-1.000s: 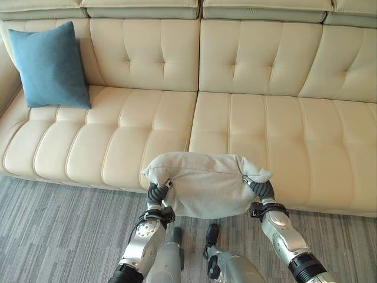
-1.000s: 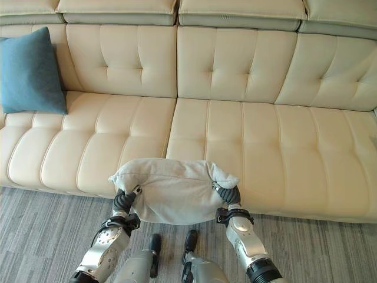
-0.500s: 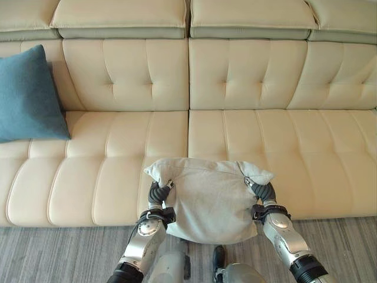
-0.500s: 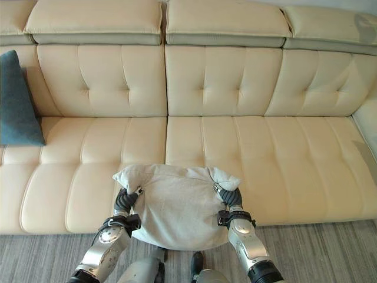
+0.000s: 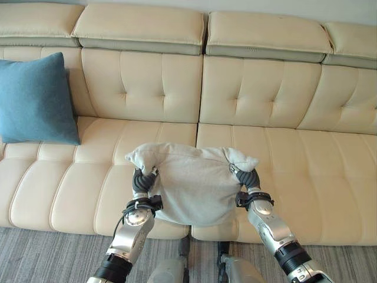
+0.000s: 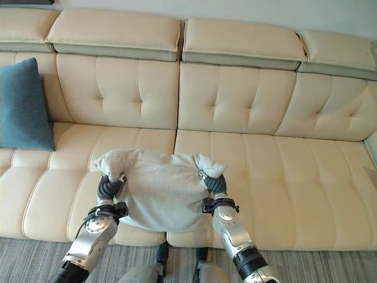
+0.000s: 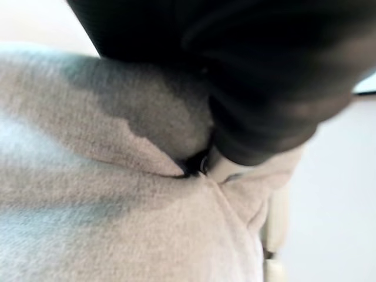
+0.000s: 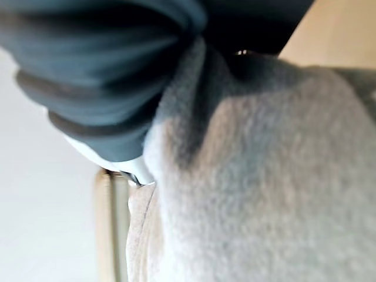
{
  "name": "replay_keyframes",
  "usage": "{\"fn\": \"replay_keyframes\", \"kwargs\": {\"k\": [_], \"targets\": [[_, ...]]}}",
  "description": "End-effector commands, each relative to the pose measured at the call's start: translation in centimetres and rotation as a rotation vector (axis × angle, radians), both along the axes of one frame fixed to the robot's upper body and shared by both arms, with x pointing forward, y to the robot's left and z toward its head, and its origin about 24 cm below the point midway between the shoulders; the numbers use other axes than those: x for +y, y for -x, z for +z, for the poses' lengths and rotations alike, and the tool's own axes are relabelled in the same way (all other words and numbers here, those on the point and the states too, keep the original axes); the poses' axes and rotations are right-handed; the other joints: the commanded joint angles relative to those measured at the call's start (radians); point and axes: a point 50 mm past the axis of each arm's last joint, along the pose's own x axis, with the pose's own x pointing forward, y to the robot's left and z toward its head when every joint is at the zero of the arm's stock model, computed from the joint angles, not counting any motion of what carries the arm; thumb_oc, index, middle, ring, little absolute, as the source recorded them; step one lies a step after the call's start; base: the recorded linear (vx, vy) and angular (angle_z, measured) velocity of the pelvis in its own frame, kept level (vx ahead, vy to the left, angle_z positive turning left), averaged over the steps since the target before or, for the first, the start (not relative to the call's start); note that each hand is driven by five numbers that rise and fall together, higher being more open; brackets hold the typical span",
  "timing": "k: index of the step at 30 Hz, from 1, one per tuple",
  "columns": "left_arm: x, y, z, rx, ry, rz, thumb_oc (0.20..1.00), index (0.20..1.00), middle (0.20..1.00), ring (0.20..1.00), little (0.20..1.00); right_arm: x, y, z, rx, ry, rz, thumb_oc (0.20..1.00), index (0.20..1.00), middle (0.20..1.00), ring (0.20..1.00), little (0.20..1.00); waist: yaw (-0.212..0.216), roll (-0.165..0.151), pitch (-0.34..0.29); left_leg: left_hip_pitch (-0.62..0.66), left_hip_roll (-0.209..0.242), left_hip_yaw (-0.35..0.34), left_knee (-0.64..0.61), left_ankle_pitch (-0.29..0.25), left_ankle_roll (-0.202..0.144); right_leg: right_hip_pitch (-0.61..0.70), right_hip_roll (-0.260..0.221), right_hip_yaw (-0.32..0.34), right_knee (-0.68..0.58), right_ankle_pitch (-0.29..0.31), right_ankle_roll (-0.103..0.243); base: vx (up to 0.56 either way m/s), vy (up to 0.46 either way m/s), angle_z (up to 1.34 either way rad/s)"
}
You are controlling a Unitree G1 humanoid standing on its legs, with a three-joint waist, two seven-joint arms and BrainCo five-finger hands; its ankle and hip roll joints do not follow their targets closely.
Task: Pick up all the scattered cushions and arrange them neatly on the sofa.
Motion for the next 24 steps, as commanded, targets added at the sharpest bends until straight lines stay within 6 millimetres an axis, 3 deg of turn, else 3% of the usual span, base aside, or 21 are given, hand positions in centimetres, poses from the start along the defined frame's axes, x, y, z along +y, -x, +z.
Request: {"fn": "replay_keyframes", "kwargs": {"k": [1,5,6,8,9,16,22,24], "targets": [[-3.2,-4.0,7.4,-0.339,0.000,-0.092,0.200,0.200,0.200,0.200,0.200,3.8,-2.7,7.6,-0.307,-0.092,0.099,0.200,0.200,0.200,0.200,0.200,-0.009,-0.001,-0.057,0.031,0.008,0.019,-0.008,-0.098,-0.026,0.041,0.010,-0.016,0.023,-0.170,0.043,0.03,-0.030,0.23],[-3.4,-6.1,11.1,-0.444,-0.035,-0.067,0.200,0.200,0.200,0.200,0.200,4.9,-4.3,10.9,-0.394,-0.078,0.104,0.200,0.200,0.200,0.200,0.200,-0.009,0.003,-0.044,-0.002,0.007,0.005,-0.008,-0.092,-0.032,0.018,0.008,-0.026,0.025,-0.171,0.038,0.01,-0.007,0.09],[-3.9,-7.0,12.9,-0.491,-0.050,-0.070,0.200,0.200,0.200,0.200,0.200,5.4,-4.9,12.6,-0.439,-0.064,0.108,0.200,0.200,0.200,0.200,0.200,-0.009,0.004,-0.033,-0.021,0.005,0.000,-0.008,-0.088,-0.033,0.000,0.009,-0.025,0.029,-0.169,0.037,0.01,0.007,0.06],[-3.9,-7.1,12.9,-0.492,-0.050,-0.071,0.200,0.200,0.200,0.200,0.200,5.4,-5.0,12.7,-0.441,-0.065,0.108,0.200,0.200,0.200,0.200,0.200,-0.009,0.004,-0.033,-0.022,0.005,0.000,-0.008,-0.087,-0.033,-0.001,0.009,-0.026,0.029,-0.170,0.037,0.02,0.008,0.09],[-4.1,-7.8,14.0,-0.510,-0.070,-0.068,0.200,0.200,0.200,0.200,0.200,5.5,-5.5,13.7,-0.465,-0.046,0.099,0.200,0.200,0.200,0.200,0.200,-0.011,0.002,-0.030,-0.035,0.006,-0.001,-0.008,-0.084,-0.034,-0.013,0.010,-0.026,0.030,-0.169,0.038,0.04,0.016,0.07],[-4.8,-9.1,15.2,-0.506,-0.103,-0.067,0.200,0.200,0.200,0.200,0.200,5.5,-6.5,16.0,-0.515,0.025,0.073,0.200,0.200,0.200,0.200,0.200,-0.010,-0.009,-0.010,-0.080,0.004,-0.004,-0.008,-0.074,-0.035,-0.056,0.012,-0.019,0.032,-0.164,0.040,0.03,0.010,0.03],[-5.2,-8.2,14.9,-0.517,-0.048,-0.065,0.200,0.200,0.200,0.200,0.200,4.8,-6.3,16.8,-0.553,0.051,0.023,0.200,0.200,0.200,0.200,0.200,-0.010,-0.010,0.000,-0.091,0.001,-0.008,-0.008,-0.074,-0.037,-0.065,0.012,-0.016,0.029,-0.164,0.039,0.05,0.002,0.03],[-5.5,-7.1,15.1,-0.555,0.043,-0.062,0.200,0.200,0.200,0.200,0.200,4.2,-5.7,17.5,-0.596,0.074,-0.011,0.200,0.200,0.200,0.200,0.200,-0.010,-0.012,0.003,-0.088,0.001,-0.010,-0.008,-0.078,-0.035,-0.061,0.012,-0.016,0.026,-0.167,0.039,0.06,-0.011,0.02]]}}
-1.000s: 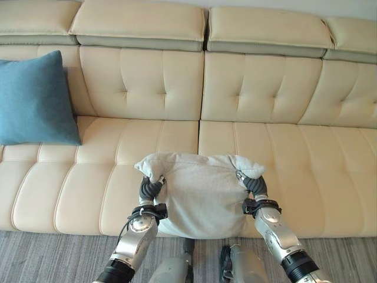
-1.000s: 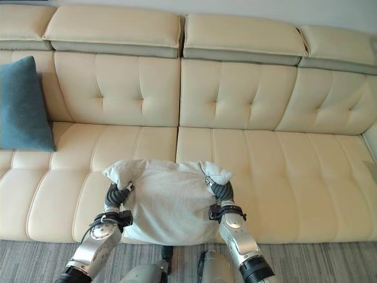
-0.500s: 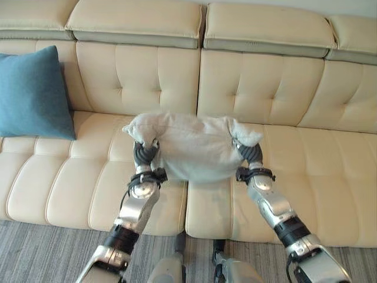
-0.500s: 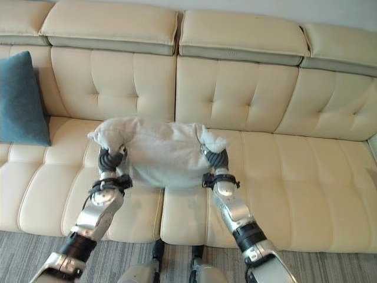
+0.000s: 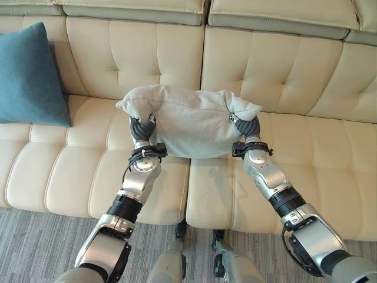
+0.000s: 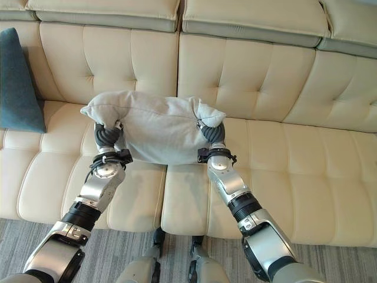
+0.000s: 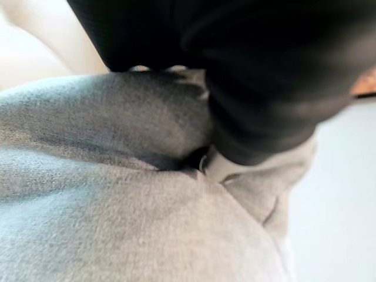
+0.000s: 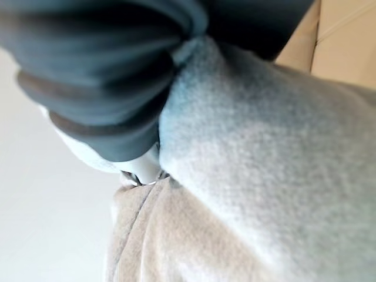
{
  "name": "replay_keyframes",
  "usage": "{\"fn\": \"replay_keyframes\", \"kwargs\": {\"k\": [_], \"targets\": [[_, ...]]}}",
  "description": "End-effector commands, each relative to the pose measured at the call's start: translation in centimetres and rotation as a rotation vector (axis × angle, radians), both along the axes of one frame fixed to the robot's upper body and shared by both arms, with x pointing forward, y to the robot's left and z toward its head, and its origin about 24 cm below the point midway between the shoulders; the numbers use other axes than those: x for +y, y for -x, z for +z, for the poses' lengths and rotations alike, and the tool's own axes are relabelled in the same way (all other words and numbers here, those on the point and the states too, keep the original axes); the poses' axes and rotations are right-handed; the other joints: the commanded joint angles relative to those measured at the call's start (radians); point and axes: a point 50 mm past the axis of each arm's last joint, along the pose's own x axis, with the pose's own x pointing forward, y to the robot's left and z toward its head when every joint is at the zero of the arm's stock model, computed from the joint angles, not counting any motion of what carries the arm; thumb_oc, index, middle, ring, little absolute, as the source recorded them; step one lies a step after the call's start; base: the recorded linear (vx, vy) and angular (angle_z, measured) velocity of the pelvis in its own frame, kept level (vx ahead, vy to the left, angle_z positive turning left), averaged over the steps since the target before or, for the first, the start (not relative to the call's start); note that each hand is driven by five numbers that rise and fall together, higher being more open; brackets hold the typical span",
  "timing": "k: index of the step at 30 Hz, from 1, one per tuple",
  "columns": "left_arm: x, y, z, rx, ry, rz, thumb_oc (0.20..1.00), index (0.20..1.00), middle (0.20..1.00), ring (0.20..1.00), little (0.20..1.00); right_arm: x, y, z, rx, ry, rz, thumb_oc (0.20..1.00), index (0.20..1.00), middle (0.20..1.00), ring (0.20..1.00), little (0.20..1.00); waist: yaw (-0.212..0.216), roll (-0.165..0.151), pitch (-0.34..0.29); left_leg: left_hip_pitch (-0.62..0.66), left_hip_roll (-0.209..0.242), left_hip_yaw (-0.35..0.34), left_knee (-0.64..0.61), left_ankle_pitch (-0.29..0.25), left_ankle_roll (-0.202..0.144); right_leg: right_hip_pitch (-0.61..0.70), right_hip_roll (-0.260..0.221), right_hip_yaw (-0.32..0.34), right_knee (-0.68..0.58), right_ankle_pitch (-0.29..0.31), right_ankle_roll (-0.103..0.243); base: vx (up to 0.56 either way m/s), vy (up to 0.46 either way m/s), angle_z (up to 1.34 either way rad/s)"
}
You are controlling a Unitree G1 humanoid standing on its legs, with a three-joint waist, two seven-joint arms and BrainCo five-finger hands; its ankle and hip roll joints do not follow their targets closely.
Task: Pick up all the scattered cushions and arrange them neatly on the sofa.
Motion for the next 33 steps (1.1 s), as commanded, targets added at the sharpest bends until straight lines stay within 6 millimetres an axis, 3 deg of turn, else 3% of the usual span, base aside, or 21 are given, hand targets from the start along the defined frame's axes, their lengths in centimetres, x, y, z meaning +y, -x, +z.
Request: {"fn": "replay_keyframes", "kwargs": {"k": [1,14,22,29,31,33], "targets": [[-3.8,0.7,7.0,-0.339,0.068,-0.165,0.200,0.200,0.200,0.200,0.200,3.1,1.3,7.5,-0.348,-0.012,0.096,0.200,0.200,0.200,0.200,0.200,0.002,-0.017,0.011,0.078,-0.024,0.030,-0.008,-0.122,-0.009,0.091,-0.014,0.030,0.026,-0.180,0.064,0.05,-0.008,0.01],[-2.7,4.2,5.7,-0.343,0.153,-0.138,0.200,0.200,0.200,0.200,0.200,3.0,3.9,5.3,-0.324,0.025,0.091,0.200,0.200,0.200,0.200,0.200,-0.004,-0.019,-0.001,0.122,-0.019,0.050,-0.008,-0.148,-0.001,0.138,-0.011,0.038,-0.004,-0.184,0.062,0.00,-0.003,-0.02],[-2.5,3.3,3.1,-0.212,0.170,-0.117,0.200,0.200,0.200,0.200,0.200,3.3,2.8,2.2,-0.165,0.024,0.090,0.200,0.200,0.200,0.200,0.200,0.002,-0.027,0.011,0.121,-0.016,0.050,-0.008,-0.146,0.000,0.136,-0.008,0.039,-0.004,-0.184,0.061,0.00,0.000,0.00],[-2.4,0.3,1.8,-0.068,0.060,-0.058,0.200,0.200,0.200,0.200,0.200,3.3,0.3,0.8,-0.026,0.079,0.042,0.200,0.200,0.200,0.200,0.200,0.007,-0.034,0.029,0.074,-0.016,0.047,-0.008,-0.127,-0.007,0.094,-0.007,0.036,-0.004,-0.166,0.060,0.00,0.000,0.00],[-2.9,-2.1,2.1,0.010,0.051,-0.078,0.200,0.200,0.200,0.200,0.200,3.8,-1.4,1.4,0.026,0.149,0.053,0.200,0.200,0.200,0.200,0.200,0.004,-0.034,0.033,0.060,-0.015,0.049,-0.008,-0.116,-0.012,0.079,-0.008,0.038,-0.004,-0.157,0.061,-0.04,0.021,-0.01],[-3.0,-4.3,3.9,0.030,0.053,-0.100,0.200,0.200,0.200,0.200,0.200,3.7,-3.3,3.3,0.049,0.219,0.049,0.200,0.200,0.200,0.200,0.200,-0.001,-0.033,0.042,0.043,-0.014,0.049,-0.008,-0.104,-0.018,0.060,-0.006,0.037,-0.001,-0.148,0.061,-0.06,0.009,0.00]]}}
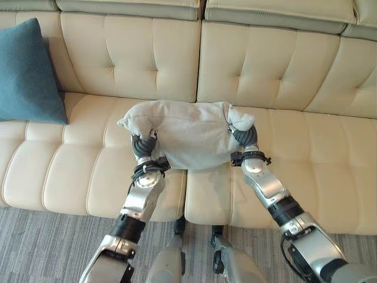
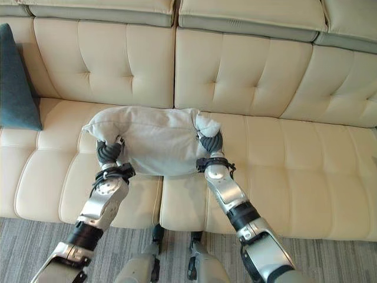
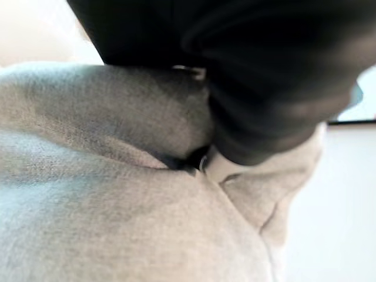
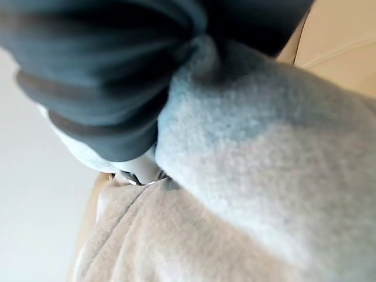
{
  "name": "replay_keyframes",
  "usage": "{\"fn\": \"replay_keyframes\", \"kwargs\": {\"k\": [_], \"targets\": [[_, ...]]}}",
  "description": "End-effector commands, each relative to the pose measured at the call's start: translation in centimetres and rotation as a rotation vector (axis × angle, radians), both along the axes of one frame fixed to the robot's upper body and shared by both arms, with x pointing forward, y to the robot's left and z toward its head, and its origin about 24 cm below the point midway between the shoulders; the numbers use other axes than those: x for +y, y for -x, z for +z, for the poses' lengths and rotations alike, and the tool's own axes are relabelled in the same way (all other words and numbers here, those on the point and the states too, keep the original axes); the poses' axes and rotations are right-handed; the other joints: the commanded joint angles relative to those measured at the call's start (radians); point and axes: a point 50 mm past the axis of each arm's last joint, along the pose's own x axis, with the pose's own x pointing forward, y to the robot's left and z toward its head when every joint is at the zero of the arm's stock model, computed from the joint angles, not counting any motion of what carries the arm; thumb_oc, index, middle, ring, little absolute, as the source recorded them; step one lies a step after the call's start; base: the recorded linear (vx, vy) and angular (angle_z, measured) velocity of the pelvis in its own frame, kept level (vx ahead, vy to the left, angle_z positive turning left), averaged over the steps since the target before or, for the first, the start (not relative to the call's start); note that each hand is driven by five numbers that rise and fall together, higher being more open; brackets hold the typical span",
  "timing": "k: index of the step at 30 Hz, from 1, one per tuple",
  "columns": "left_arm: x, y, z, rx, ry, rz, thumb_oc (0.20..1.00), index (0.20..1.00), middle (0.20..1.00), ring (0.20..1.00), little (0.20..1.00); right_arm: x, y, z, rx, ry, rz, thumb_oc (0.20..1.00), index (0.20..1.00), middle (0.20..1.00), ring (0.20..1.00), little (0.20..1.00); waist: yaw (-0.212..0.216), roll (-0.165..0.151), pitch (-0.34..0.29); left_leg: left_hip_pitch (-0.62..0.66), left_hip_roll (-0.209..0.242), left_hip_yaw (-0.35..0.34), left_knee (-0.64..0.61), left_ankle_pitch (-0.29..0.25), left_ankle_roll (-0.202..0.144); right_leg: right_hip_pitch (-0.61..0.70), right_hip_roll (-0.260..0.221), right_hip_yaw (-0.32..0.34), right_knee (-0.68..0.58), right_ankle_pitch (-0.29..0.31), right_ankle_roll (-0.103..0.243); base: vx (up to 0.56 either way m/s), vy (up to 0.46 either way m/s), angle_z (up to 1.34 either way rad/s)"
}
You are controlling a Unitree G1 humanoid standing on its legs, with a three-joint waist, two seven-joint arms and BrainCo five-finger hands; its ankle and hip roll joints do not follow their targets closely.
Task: Pick up all the scattered cushions and arrange them neatly on the sofa.
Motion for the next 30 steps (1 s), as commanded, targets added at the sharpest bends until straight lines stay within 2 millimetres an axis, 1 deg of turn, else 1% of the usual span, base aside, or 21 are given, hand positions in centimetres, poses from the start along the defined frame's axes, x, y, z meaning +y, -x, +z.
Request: {"fn": "replay_keyframes", "kwargs": {"k": [1,2,3,4,6,8,11,13,14,16,17,18,19,20,21,22,23,24,26,29,30], "targets": [[-2.3,-4.8,5.1,0.008,-0.049,-0.149,0.200,0.200,0.200,0.200,0.200,2.5,-2.8,4.2,0.022,0.066,0.094,0.200,0.200,0.200,0.200,0.200,0.007,-0.026,0.003,0.047,-0.017,0.039,-0.008,-0.106,-0.013,0.068,-0.010,0.018,-0.001,-0.147,0.057,-0.06,0.001,0.00],[-2.0,-5.4,6.7,-0.025,-0.081,-0.149,0.200,0.200,0.200,0.200,0.200,2.3,-3.2,5.0,0.023,0.035,0.083,1.000,1.000,1.000,1.000,1.000,0.008,-0.024,0.008,0.041,-0.017,0.038,-0.008,-0.102,-0.015,0.061,-0.010,0.017,0.000,-0.143,0.057,-0.04,0.002,0.00],[-1.7,-5.9,7.7,-0.027,-0.104,-0.153,0.740,0.740,0.740,0.740,0.740,1.7,-3.8,5.3,0.058,-0.021,0.060,1.000,1.000,1.000,1.000,1.000,0.010,-0.021,0.011,0.034,-0.017,0.036,-0.008,-0.098,-0.017,0.056,-0.010,0.014,0.000,-0.140,0.059,0.00,0.000,0.00],[-1.7,-5.9,7.7,-0.028,-0.104,-0.153,1.000,1.000,1.000,1.000,1.000,1.7,-3.8,5.4,0.058,-0.021,0.060,1.000,1.000,1.000,1.000,1.000,0.010,-0.021,0.011,0.034,-0.017,0.036,-0.008,-0.097,-0.017,0.055,-0.010,0.014,0.000,-0.140,0.059,0.00,0.000,0.00],[-0.2,-6.7,8.6,-0.004,-0.040,-0.130,1.000,1.000,1.000,1.000,1.000,0.6,-4.5,6.2,0.088,-0.014,0.033,1.000,1.000,1.000,1.000,1.000,0.011,-0.015,0.010,0.025,-0.019,0.034,-0.008,-0.093,-0.019,0.047,-0.011,0.015,-0.003,-0.131,0.062,0.00,0.019,0.01],[3.4,-7.0,9.5,0.010,0.030,-0.055,1.000,1.000,1.000,1.000,1.000,-2.3,-5.1,7.7,0.071,-0.002,-0.062,1.000,1.000,1.000,1.000,1.000,0.007,-0.006,0.006,0.016,-0.020,0.036,-0.008,-0.091,-0.020,0.036,-0.012,0.022,-0.003,-0.126,0.068,0.00,0.043,-0.01],[4.7,-6.7,9.1,0.001,0.101,-0.026,1.000,1.000,1.000,1.000,1.000,-3.2,-5.0,7.2,0.060,-0.081,-0.080,1.000,1.000,1.000,1.000,1.000,0.005,-0.002,0.005,0.016,-0.020,0.041,-0.008,-0.093,-0.020,0.032,-0.012,0.029,-0.003,-0.128,0.071,0.01,0.020,-0.01],[9.6,-5.5,7.3,0.120,-0.144,0.031,1.000,1.000,1.000,1.000,1.000,-6.2,-4.4,5.3,0.065,-0.212,-0.094,1.000,1.000,1.000,1.000,1.000,-0.001,0.003,-0.002,0.032,-0.020,0.048,-0.008,-0.104,-0.017,0.043,-0.013,0.035,-0.003,-0.135,0.074,0.02,0.034,-0.01],[9.6,-5.5,7.3,0.120,-0.145,0.031,1.000,1.000,1.000,1.000,1.000,-6.2,-4.4,5.3,0.065,-0.213,-0.094,1.000,1.000,1.000,1.000,1.000,-0.001,0.002,-0.003,0.030,-0.020,0.048,-0.008,-0.102,-0.017,0.040,-0.014,0.035,-0.003,-0.133,0.074,0.02,0.021,-0.06],[12.6,-4.2,6.0,0.214,-0.346,0.057,1.000,1.000,1.000,1.000,1.000,-9.5,-3.7,3.9,0.078,-0.214,-0.137,1.000,1.000,1.000,1.000,1.000,-0.007,0.003,-0.015,0.045,-0.020,0.054,-0.008,-0.112,-0.014,0.054,-0.016,0.039,-0.003,-0.138,0.074,0.03,0.042,-0.06],[14.4,-2.6,3.0,0.310,-0.374,0.068,1.000,1.000,1.000,1.000,1.000,-11.7,-2.5,1.5,0.101,-0.255,-0.165,1.000,1.000,1.000,1.000,1.000,-0.012,0.007,-0.029,0.062,-0.021,0.060,-0.008,-0.123,-0.011,0.067,-0.019,0.040,-0.003,-0.142,0.074,0.06,0.068,-0.03],[15.1,-1.6,0.9,0.359,-0.322,0.067,1.000,1.000,1.000,1.000,1.000,-12.7,-1.8,0.0,0.118,-0.301,-0.193,1.000,1.000,1.000,1.000,1.000,-0.014,0.009,-0.032,0.077,-0.020,0.065,-0.008,-0.132,-0.010,0.080,-0.018,0.041,-0.003,-0.147,0.075,0.04,0.053,-0.03],[15.2,-1.6,0.8,0.360,-0.322,0.067,1.000,1.000,1.000,1.000,1.000,-12.7,-1.7,-0.1,0.119,-0.300,-0.193,1.000,1.000,1.000,1.000,1.000,-0.015,0.009,-0.034,0.075,-0.021,0.065,-0.008,-0.130,-0.010,0.078,-0.019,0.041,-0.003,-0.146,0.075,0.03,0.028,-0.17],[16.0,0.0,-1.7,0.394,-0.227,0.090,1.000,1.000,1.000,1.000,1.000,-14.4,-0.3,-2.5,0.158,-0.308,-0.229,1.000,1.000,1.000,1.000,1.000,-0.018,0.010,-0.044,0.089,-0.021,0.069,-0.008,-0.137,-0.009,0.091,-0.019,0.041,-0.003,-0.150,0.075,0.01,0.011,-0.24],[16.0,0.0,-1.8,0.396,-0.227,0.090,1.000,1.000,1.000,1.000,1.000,-14.4,-0.2,-2.6,0.160,-0.308,-0.229,1.000,1.000,1.000,1.000,1.000,-0.018,0.010,-0.045,0.090,-0.021,0.069,-0.008,-0.138,-0.009,0.092,-0.019,0.041,-0.003,-0.151,0.075,0.02,0.020,-0.26],[16.6,2.2,-5.0,0.453,-0.160,0.093,1.000,1.000,1.000,1.000,1.000,-15.4,1.6,-5.3,0.211,-0.293,-0.235,1.000,1.000,1.000,1.000,1.000,-0.020,0.009,-0.060,0.107,-0.020,0.075,-0.008,-0.143,-0.008,0.104,-0.018,0.042,-0.003,-0.154,0.076,0.01,0.011,-0.11],[16.6,2.3,-5.2,0.456,-0.159,0.093,1.000,1.000,1.000,1.000,1.000,-15.3,1.7,-5.5,0.214,-0.291,-0.235,1.000,1.000,1.000,1.000,1.000,-0.021,0.010,-0.062,0.108,-0.020,0.075,-0.008,-0.144,-0.008,0.105,-0.018,0.042,-0.003,-0.154,0.076,0.00,0.000,0.00],[16.8,3.8,-7.1,0.491,-0.154,0.088,1.000,1.000,1.000,1.000,1.000,-15.8,2.9,-7.0,0.240,-0.279,-0.239,1.000,1.000,1.000,1.000,1.000,-0.022,0.009,-0.076,0.120,-0.019,0.080,-0.008,-0.149,-0.007,0.115,-0.018,0.042,-0.003,-0.155,0.078,0.00,0.000,0.00],[16.1,5.7,-9.6,0.535,-0.130,0.067,1.000,1.000,1.000,1.000,1.000,-15.9,4.8,-9.1,0.277,-0.283,-0.239,1.000,1.000,1.000,1.000,1.000,-0.025,0.012,-0.095,0.131,-0.020,0.084,-0.008,-0.152,-0.006,0.125,-0.019,0.046,-0.003,-0.154,0.080,0.00,0.030,-0.09],[15.3,7.1,-11.2,0.550,-0.098,0.041,1.000,1.000,1.000,1.000,1.000,-16.1,6.3,-10.5,0.312,-0.239,-0.224,1.000,1.000,1.000,1.000,1.000,-0.025,0.011,-0.113,0.145,-0.020,0.086,-0.008,-0.155,-0.005,0.139,-0.019,0.046,-0.003,-0.155,0.081,-0.01,0.020,-0.15],[14.6,8.4,-12.2,0.550,-0.099,-0.003,1.000,1.000,1.000,1.000,1.000,-16.6,8.1,-12.0,0.340,-0.241,-0.240,1.000,1.000,1.000,1.000,1.000,-0.031,0.012,-0.130,0.160,-0.020,0.087,-0.008,-0.161,-0.004,0.153,-0.020,0.047,-0.003,-0.156,0.083,-0.03,0.041,-0.07]]}}
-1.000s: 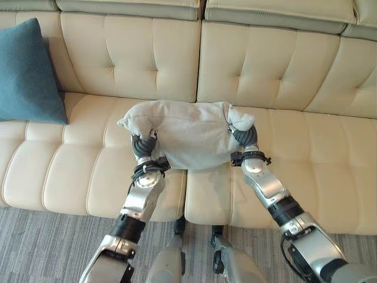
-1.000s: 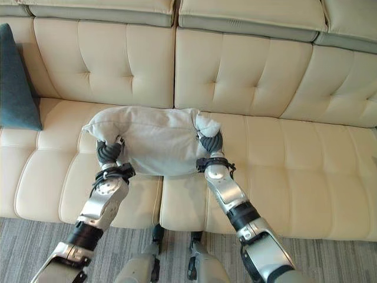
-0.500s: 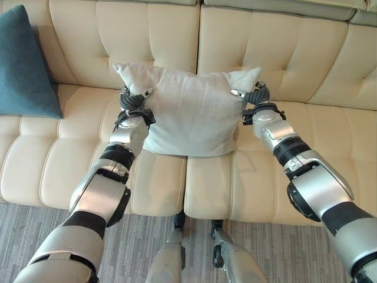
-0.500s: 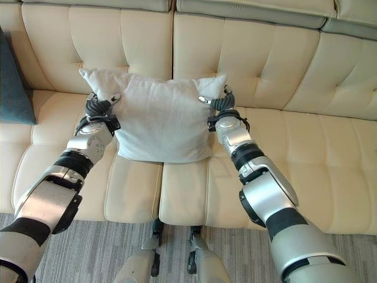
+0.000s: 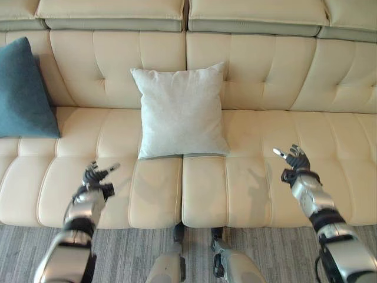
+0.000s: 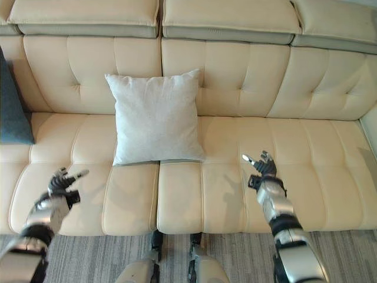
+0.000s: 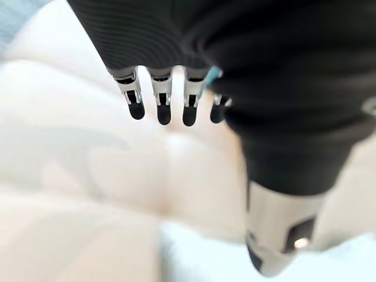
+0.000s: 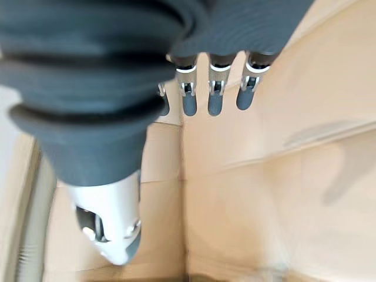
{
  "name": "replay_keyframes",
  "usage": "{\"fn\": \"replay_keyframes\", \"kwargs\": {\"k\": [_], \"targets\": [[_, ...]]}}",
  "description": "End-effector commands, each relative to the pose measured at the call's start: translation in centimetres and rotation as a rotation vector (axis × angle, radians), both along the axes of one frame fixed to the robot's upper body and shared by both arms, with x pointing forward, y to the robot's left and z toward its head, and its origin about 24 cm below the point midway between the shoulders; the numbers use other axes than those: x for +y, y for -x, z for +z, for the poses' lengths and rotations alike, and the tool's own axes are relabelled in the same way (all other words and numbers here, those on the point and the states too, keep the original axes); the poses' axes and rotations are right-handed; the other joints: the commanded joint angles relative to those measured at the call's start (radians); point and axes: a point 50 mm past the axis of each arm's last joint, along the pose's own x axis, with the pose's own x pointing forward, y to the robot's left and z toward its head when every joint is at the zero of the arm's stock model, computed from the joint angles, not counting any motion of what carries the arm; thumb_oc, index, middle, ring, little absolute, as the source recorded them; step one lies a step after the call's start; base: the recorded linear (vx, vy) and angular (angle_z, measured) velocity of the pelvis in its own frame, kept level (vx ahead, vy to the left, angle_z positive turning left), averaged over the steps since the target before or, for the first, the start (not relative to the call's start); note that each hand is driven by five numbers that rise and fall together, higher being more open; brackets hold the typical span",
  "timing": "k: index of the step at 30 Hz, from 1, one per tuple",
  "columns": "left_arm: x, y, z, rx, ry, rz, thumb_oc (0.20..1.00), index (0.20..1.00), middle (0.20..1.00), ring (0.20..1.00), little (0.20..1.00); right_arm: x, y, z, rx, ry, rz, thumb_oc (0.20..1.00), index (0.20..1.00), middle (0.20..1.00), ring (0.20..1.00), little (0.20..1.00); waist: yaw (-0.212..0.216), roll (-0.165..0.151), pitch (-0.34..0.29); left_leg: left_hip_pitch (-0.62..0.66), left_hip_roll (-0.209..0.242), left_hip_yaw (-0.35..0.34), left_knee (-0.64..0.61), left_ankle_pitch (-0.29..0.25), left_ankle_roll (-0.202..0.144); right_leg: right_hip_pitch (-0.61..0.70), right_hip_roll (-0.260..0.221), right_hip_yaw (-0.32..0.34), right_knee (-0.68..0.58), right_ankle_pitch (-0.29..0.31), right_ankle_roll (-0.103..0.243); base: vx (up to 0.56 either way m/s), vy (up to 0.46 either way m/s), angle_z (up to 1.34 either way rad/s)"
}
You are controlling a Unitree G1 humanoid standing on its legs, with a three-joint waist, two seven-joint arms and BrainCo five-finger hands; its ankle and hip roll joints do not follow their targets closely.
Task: Pick up all the scattered cushions and arrange them neatly on the sofa.
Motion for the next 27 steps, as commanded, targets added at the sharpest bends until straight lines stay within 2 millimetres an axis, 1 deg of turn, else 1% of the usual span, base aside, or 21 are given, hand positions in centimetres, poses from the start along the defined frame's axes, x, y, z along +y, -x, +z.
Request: {"fn": "replay_keyframes", "kwargs": {"k": [1,2,3,5,7,9,11,12,13,14,15,17,18,19,20,21,22,23,24,26,27], "targets": [[-0.3,-0.2,0.8,-0.051,-0.084,-0.108,1.000,1.000,1.000,1.000,1.000,-1.1,1.2,0.1,-0.050,0.073,0.018,1.000,1.000,1.000,1.000,1.000,-0.002,0.011,-0.080,0.083,-0.022,0.027,0.000,-0.138,-0.003,0.099,-0.020,-0.009,-0.003,-0.156,0.080,-0.04,0.060,0.03],[-0.5,0.5,0.6,-0.054,-0.098,-0.135,1.000,1.000,1.000,1.000,1.000,-1.4,2.2,-0.5,-0.035,0.075,0.007,1.000,1.000,1.000,1.000,1.000,-0.003,0.012,-0.086,0.087,-0.022,0.028,0.000,-0.141,-0.002,0.104,-0.021,-0.009,-0.003,-0.157,0.082,-0.04,0.053,-0.01],[-0.7,1.5,0.0,-0.047,-0.080,-0.136,1.000,1.000,1.000,1.000,1.000,-1.6,3.5,-1.4,-0.008,0.083,0.000,1.000,1.000,1.000,1.000,1.000,-0.005,0.012,-0.093,0.095,-0.023,0.029,0.000,-0.144,0.001,0.110,-0.021,-0.006,-0.003,-0.156,0.083,-0.04,0.063,-0.04],[-1.3,3.3,-1.5,-0.005,-0.042,-0.139,1.000,1.000,1.000,1.000,1.000,-1.8,5.4,-3.5,0.077,0.072,-0.015,1.000,1.000,1.000,1.000,1.000,-0.006,0.013,-0.106,0.106,-0.025,0.032,0.000,-0.147,0.005,0.119,-0.022,-0.002,-0.003,-0.155,0.086,-0.05,0.071,-0.03],[-1.9,4.7,-3.0,0.059,-0.005,-0.155,1.000,1.000,1.000,1.000,1.000,-2.1,7.4,-5.1,0.187,0.126,0.025,1.000,1.000,1.000,1.000,1.000,-0.011,0.011,-0.114,0.113,-0.027,0.036,0.000,-0.150,0.010,0.124,-0.027,0.001,-0.003,-0.150,0.089,-0.09,0.081,-0.11],[-2.4,5.9,-4.2,0.108,0.033,-0.135,1.000,1.000,1.000,1.000,1.000,-2.0,8.7,-5.9,0.236,0.137,0.048,1.000,1.000,1.000,1.000,1.000,-0.018,0.009,-0.114,0.124,-0.032,0.041,0.000,-0.151,0.015,0.133,-0.031,0.001,-0.003,-0.139,0.093,-0.10,0.083,-0.12],[-3.1,6.6,-5.3,0.138,0.078,-0.104,1.000,1.000,1.000,1.000,1.000,-2.0,9.3,-6.3,0.271,0.165,0.072,1.000,1.000,1.000,1.000,1.000,-0.023,0.008,-0.104,0.128,-0.033,0.055,0.000,-0.152,0.018,0.131,-0.034,0.005,-0.003,-0.121,0.100,-0.15,0.073,-0.11],[-3.2,6.8,-5.7,0.152,0.083,-0.099,1.000,1.000,1.000,1.000,1.000,-1.8,9.2,-6.4,0.273,0.160,0.075,1.000,1.000,1.000,1.000,1.000,-0.026,0.008,-0.099,0.126,-0.031,0.061,0.000,-0.149,0.019,0.129,-0.034,0.007,-0.003,-0.112,0.102,-0.20,0.035,-0.18],[-3.4,6.8,-5.9,0.160,0.092,-0.089,1.000,1.000,1.000,1.000,1.000,-1.5,9.3,-6.7,0.289,0.157,0.082,1.000,1.000,1.000,1.000,1.000,-0.028,0.010,-0.086,0.124,-0.025,0.069,0.000,-0.141,0.021,0.111,-0.031,0.008,0.038,-0.118,0.102,-0.22,0.010,-0.27],[-3.6,6.8,-6.0,0.160,0.099,-0.086,1.000,1.000,1.000,1.000,1.000,-1.3,9.2,-6.9,0.290,0.157,0.090,1.000,1.000,1.000,1.000,1.000,-0.027,0.015,-0.074,0.119,-0.016,0.076,0.000,-0.132,0.025,0.084,-0.028,0.009,0.110,-0.142,0.100,-0.32,-0.002,-0.26],[-4.0,6.9,-6.3,0.165,0.107,-0.098,1.000,1.000,1.000,1.000,1.000,-0.7,9.5,-7.5,0.318,0.164,0.108,1.000,1.000,1.000,1.000,1.000,-0.032,0.028,-0.059,0.107,-0.003,0.082,0.000,-0.119,0.030,0.068,-0.017,0.006,0.239,-0.213,0.089,-0.27,-0.011,-0.27],[-4.4,7.4,-6.7,0.184,0.114,-0.122,1.000,1.000,1.000,1.000,1.000,-0.5,10.5,-8.4,0.365,0.152,0.118,1.000,1.000,1.000,1.000,1.000,-0.034,0.033,-0.065,0.101,-0.003,0.077,0.000,-0.115,0.029,0.085,-0.015,0.016,0.307,-0.255,0.078,-0.16,-0.042,-0.25],[-4.5,7.7,-6.9,0.200,0.117,-0.134,1.000,1.000,1.000,1.000,1.000,-0.4,11.0,-9.0,0.396,0.131,0.115,1.000,1.000,1.000,1.000,1.000,-0.032,0.033,-0.069,0.099,-0.002,0.076,0.000,-0.115,0.029,0.096,-0.020,0.016,0.328,-0.264,0.076,-0.09,-0.086,-0.19],[-4.6,8.2,-7.3,0.223,0.122,-0.140,1.000,1.000,1.000,1.000,1.000,-0.2,11.8,-9.9,0.433,0.094,0.107,1.000,1.000,1.000,1.000,1.000,-0.027,0.032,-0.078,0.094,-0.003,0.075,0.000,-0.113,0.027,0.120,-0.026,0.017,0.321,-0.264,0.075,-0.09,-0.122,-0.07],[-4.7,8.6,-7.6,0.248,0.125,-0.149,1.000,1.000,1.000,1.000,1.000,-0.2,12.4,-10.4,0.470,0.097,0.105,1.000,1.000,1.000,1.000,1.000,-0.023,0.028,-0.084,0.093,-0.006,0.075,0.000,-0.112,0.025,0.153,-0.030,0.019,0.314,-0.265,0.077,-0.06,-0.094,-0.04],[-4.7,8.6,-7.6,0.248,0.125,-0.149,1.000,1.000,1.000,1.000,1.000,-0.2,12.3,-10.4,0.469,0.097,0.105,1.000,1.000,1.000,1.000,1.000,-0.023,0.029,-0.086,0.091,-0.005,0.075,0.000,-0.111,0.025,0.151,-0.029,0.019,0.313,-0.264,0.076,-0.11,-0.160,-0.02],[-4.8,9.5,-8.2,0.286,0.134,-0.146,1.000,1.000,1.000,1.000,1.000,-0.2,12.9,-10.8,0.506,0.132,0.109,1.000,1.000,1.000,1.000,1.000,-0.013,0.024,-0.098,0.080,-0.006,0.081,0.000,-0.105,0.020,0.200,-0.032,0.015,0.267,-0.257,0.079,-0.17,-0.174,-0.05],[-4.7,9.6,-8.2,0.285,0.138,-0.128,1.000,1.000,1.000,1.000,1.000,-0.3,12.2,-10.3,0.482,0.166,0.105,1.000,1.000,1.000,1.000,1.000,-0.003,0.022,-0.093,0.069,0.000,0.093,0.000,-0.093,0.014,0.222,-0.033,-0.005,0.215,-0.274,0.074,-0.25,-0.244,-0.14],[-4.7,9.8,-8.3,0.286,0.136,-0.120,1.000,1.000,1.000,1.000,1.000,-0.3,12.0,-10.1,0.472,0.182,0.102,1.000,1.000,1.000,1.000,1.000,-0.002,0.023,-0.099,0.052,0.004,0.101,0.000,-0.078,0.009,0.235,-0.026,-0.005,0.166,-0.292,0.071,-0.25,-0.230,-0.42],[-4.9,9.9,-8.4,0.285,0.142,-0.114,1.000,1.000,1.000,1.000,1.000,-0.3,11.8,-9.9,0.456,0.199,0.094,1.000,1.000,1.000,1.000,1.000,-0.003,0.025,-0.091,0.031,0.018,0.102,0.000,-0.040,-0.008,0.244,-0.003,-0.001,0.112,-0.315,0.045,-0.27,-0.260,-0.37],[-5.1,9.8,-8.4,0.286,0.141,-0.117,1.000,1.000,1.000,1.000,1.000,-0.3,11.4,-9.4,0.425,0.213,0.091,1.000,1.000,1.000,1.000,1.000,-0.007,0.027,-0.083,0.022,0.028,0.100,0.000,-0.015,-0.022,0.248,0.013,0.003,0.092,-0.320,0.033,-0.33,-0.284,-0.02]]}}
